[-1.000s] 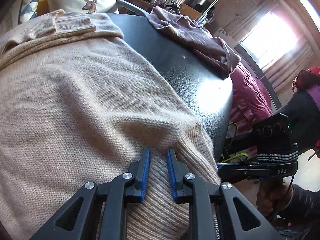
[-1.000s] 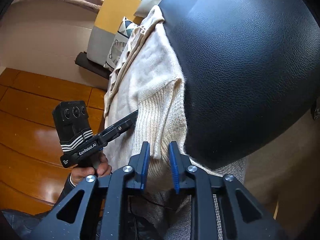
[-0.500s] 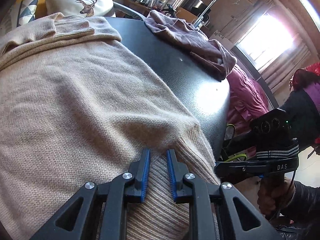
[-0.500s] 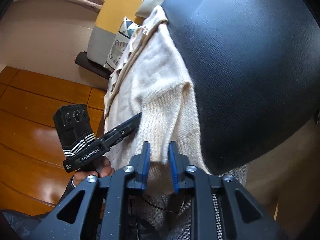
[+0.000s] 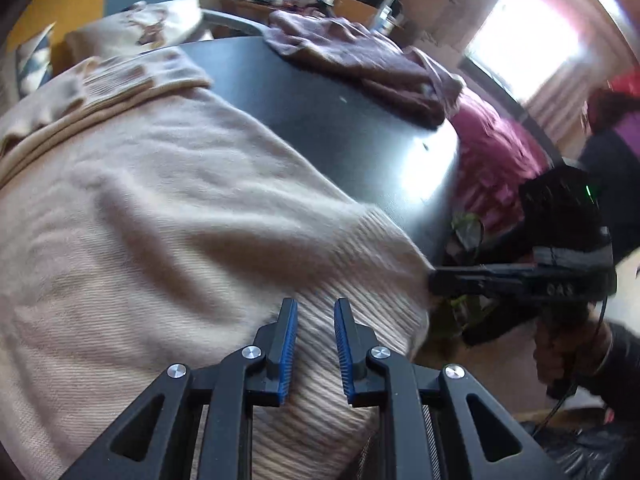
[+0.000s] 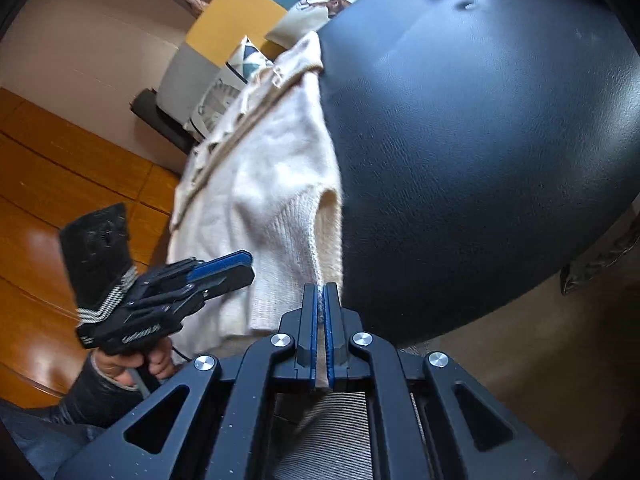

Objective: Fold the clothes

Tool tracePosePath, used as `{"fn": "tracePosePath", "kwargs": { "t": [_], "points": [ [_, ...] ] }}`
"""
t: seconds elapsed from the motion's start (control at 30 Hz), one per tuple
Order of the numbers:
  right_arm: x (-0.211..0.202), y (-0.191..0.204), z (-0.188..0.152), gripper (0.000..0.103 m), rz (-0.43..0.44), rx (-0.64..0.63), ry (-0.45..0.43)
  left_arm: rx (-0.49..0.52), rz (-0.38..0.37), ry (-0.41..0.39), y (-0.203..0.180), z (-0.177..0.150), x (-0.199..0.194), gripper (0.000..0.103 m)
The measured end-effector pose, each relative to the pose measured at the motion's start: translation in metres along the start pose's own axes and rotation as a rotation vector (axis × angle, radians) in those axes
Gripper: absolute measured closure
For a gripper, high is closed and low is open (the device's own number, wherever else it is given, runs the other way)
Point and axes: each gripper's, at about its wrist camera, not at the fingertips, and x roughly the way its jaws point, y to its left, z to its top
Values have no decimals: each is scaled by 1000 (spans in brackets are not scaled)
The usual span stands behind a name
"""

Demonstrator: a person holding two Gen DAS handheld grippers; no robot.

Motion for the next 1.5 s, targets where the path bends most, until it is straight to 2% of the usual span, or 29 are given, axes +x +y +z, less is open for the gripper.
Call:
{"fn": "tracePosePath", "kwargs": {
  "t": [0.13, 0.17, 0.2, 0.23, 0.27, 0.33, 0.4, 0.47, 0.57, 0.77, 0.93, 1.03, 1.1, 1.17, 1.2, 1.23, 1.33, 1.47, 1.5],
  "points": [
    [5, 3, 0, 97, -46, -32, -5, 54, 12, 6, -11, -4, 4, 83],
    [0, 5, 1, 95, -89, -58, -29, 67, 15, 7, -13, -5, 5, 83],
    [-5, 8, 1, 89, -134, -88, -55, 66, 12, 6, -14, -5, 5, 83],
    [-10, 20, 4, 86, -213, -158, -99, 54, 5, 3, -11, -6, 4, 83],
    [-13, 29, 6, 86, -246, -209, -126, 48, 2, -1, -11, -7, 3, 83],
    [-6, 52, 13, 75, -267, -313, -153, 46, 4, -8, -11, -8, 2, 83],
    [2, 75, 19, 72, -285, -418, -179, 46, 5, -12, -12, -11, 1, 83],
    [25, 94, 25, 72, -289, -514, -161, 43, 1, -15, -12, -15, -1, 83],
    [58, 96, 29, 72, -300, -563, -89, 25, -3, -20, -9, -21, -7, 83],
    [61, 70, 27, 72, -296, -577, -54, -37, 26, -40, 7, -33, -27, 83],
    [57, 64, 25, 72, -284, -570, -76, -140, 146, -88, 39, -45, -54, 83],
    [53, 76, 29, 72, -318, -533, -74, -224, 217, -109, 65, -60, -71, 83],
    [52, 84, 26, 71, -321, -560, -86, -271, 246, -120, 79, -71, -80, 83],
    [52, 91, 22, 61, -324, -590, -98, -301, 249, -134, 89, -83, -86, 83],
    [58, 87, 20, 49, -337, -591, -69, -315, 249, -141, 93, -90, -89, 83],
    [65, 82, 18, 44, -350, -591, -37, -329, 250, -149, 98, -96, -93, 83],
    [63, 80, 8, 42, -352, -666, -77, -314, 255, -175, 98, -110, -98, 84],
    [60, 83, 18, 42, -352, -611, -35, -298, 275, -175, 92, -112, -100, 83],
    [56, 88, 22, 42, -339, -607, -55, -301, 281, -173, 92, -107, -101, 83]
  ]
}}
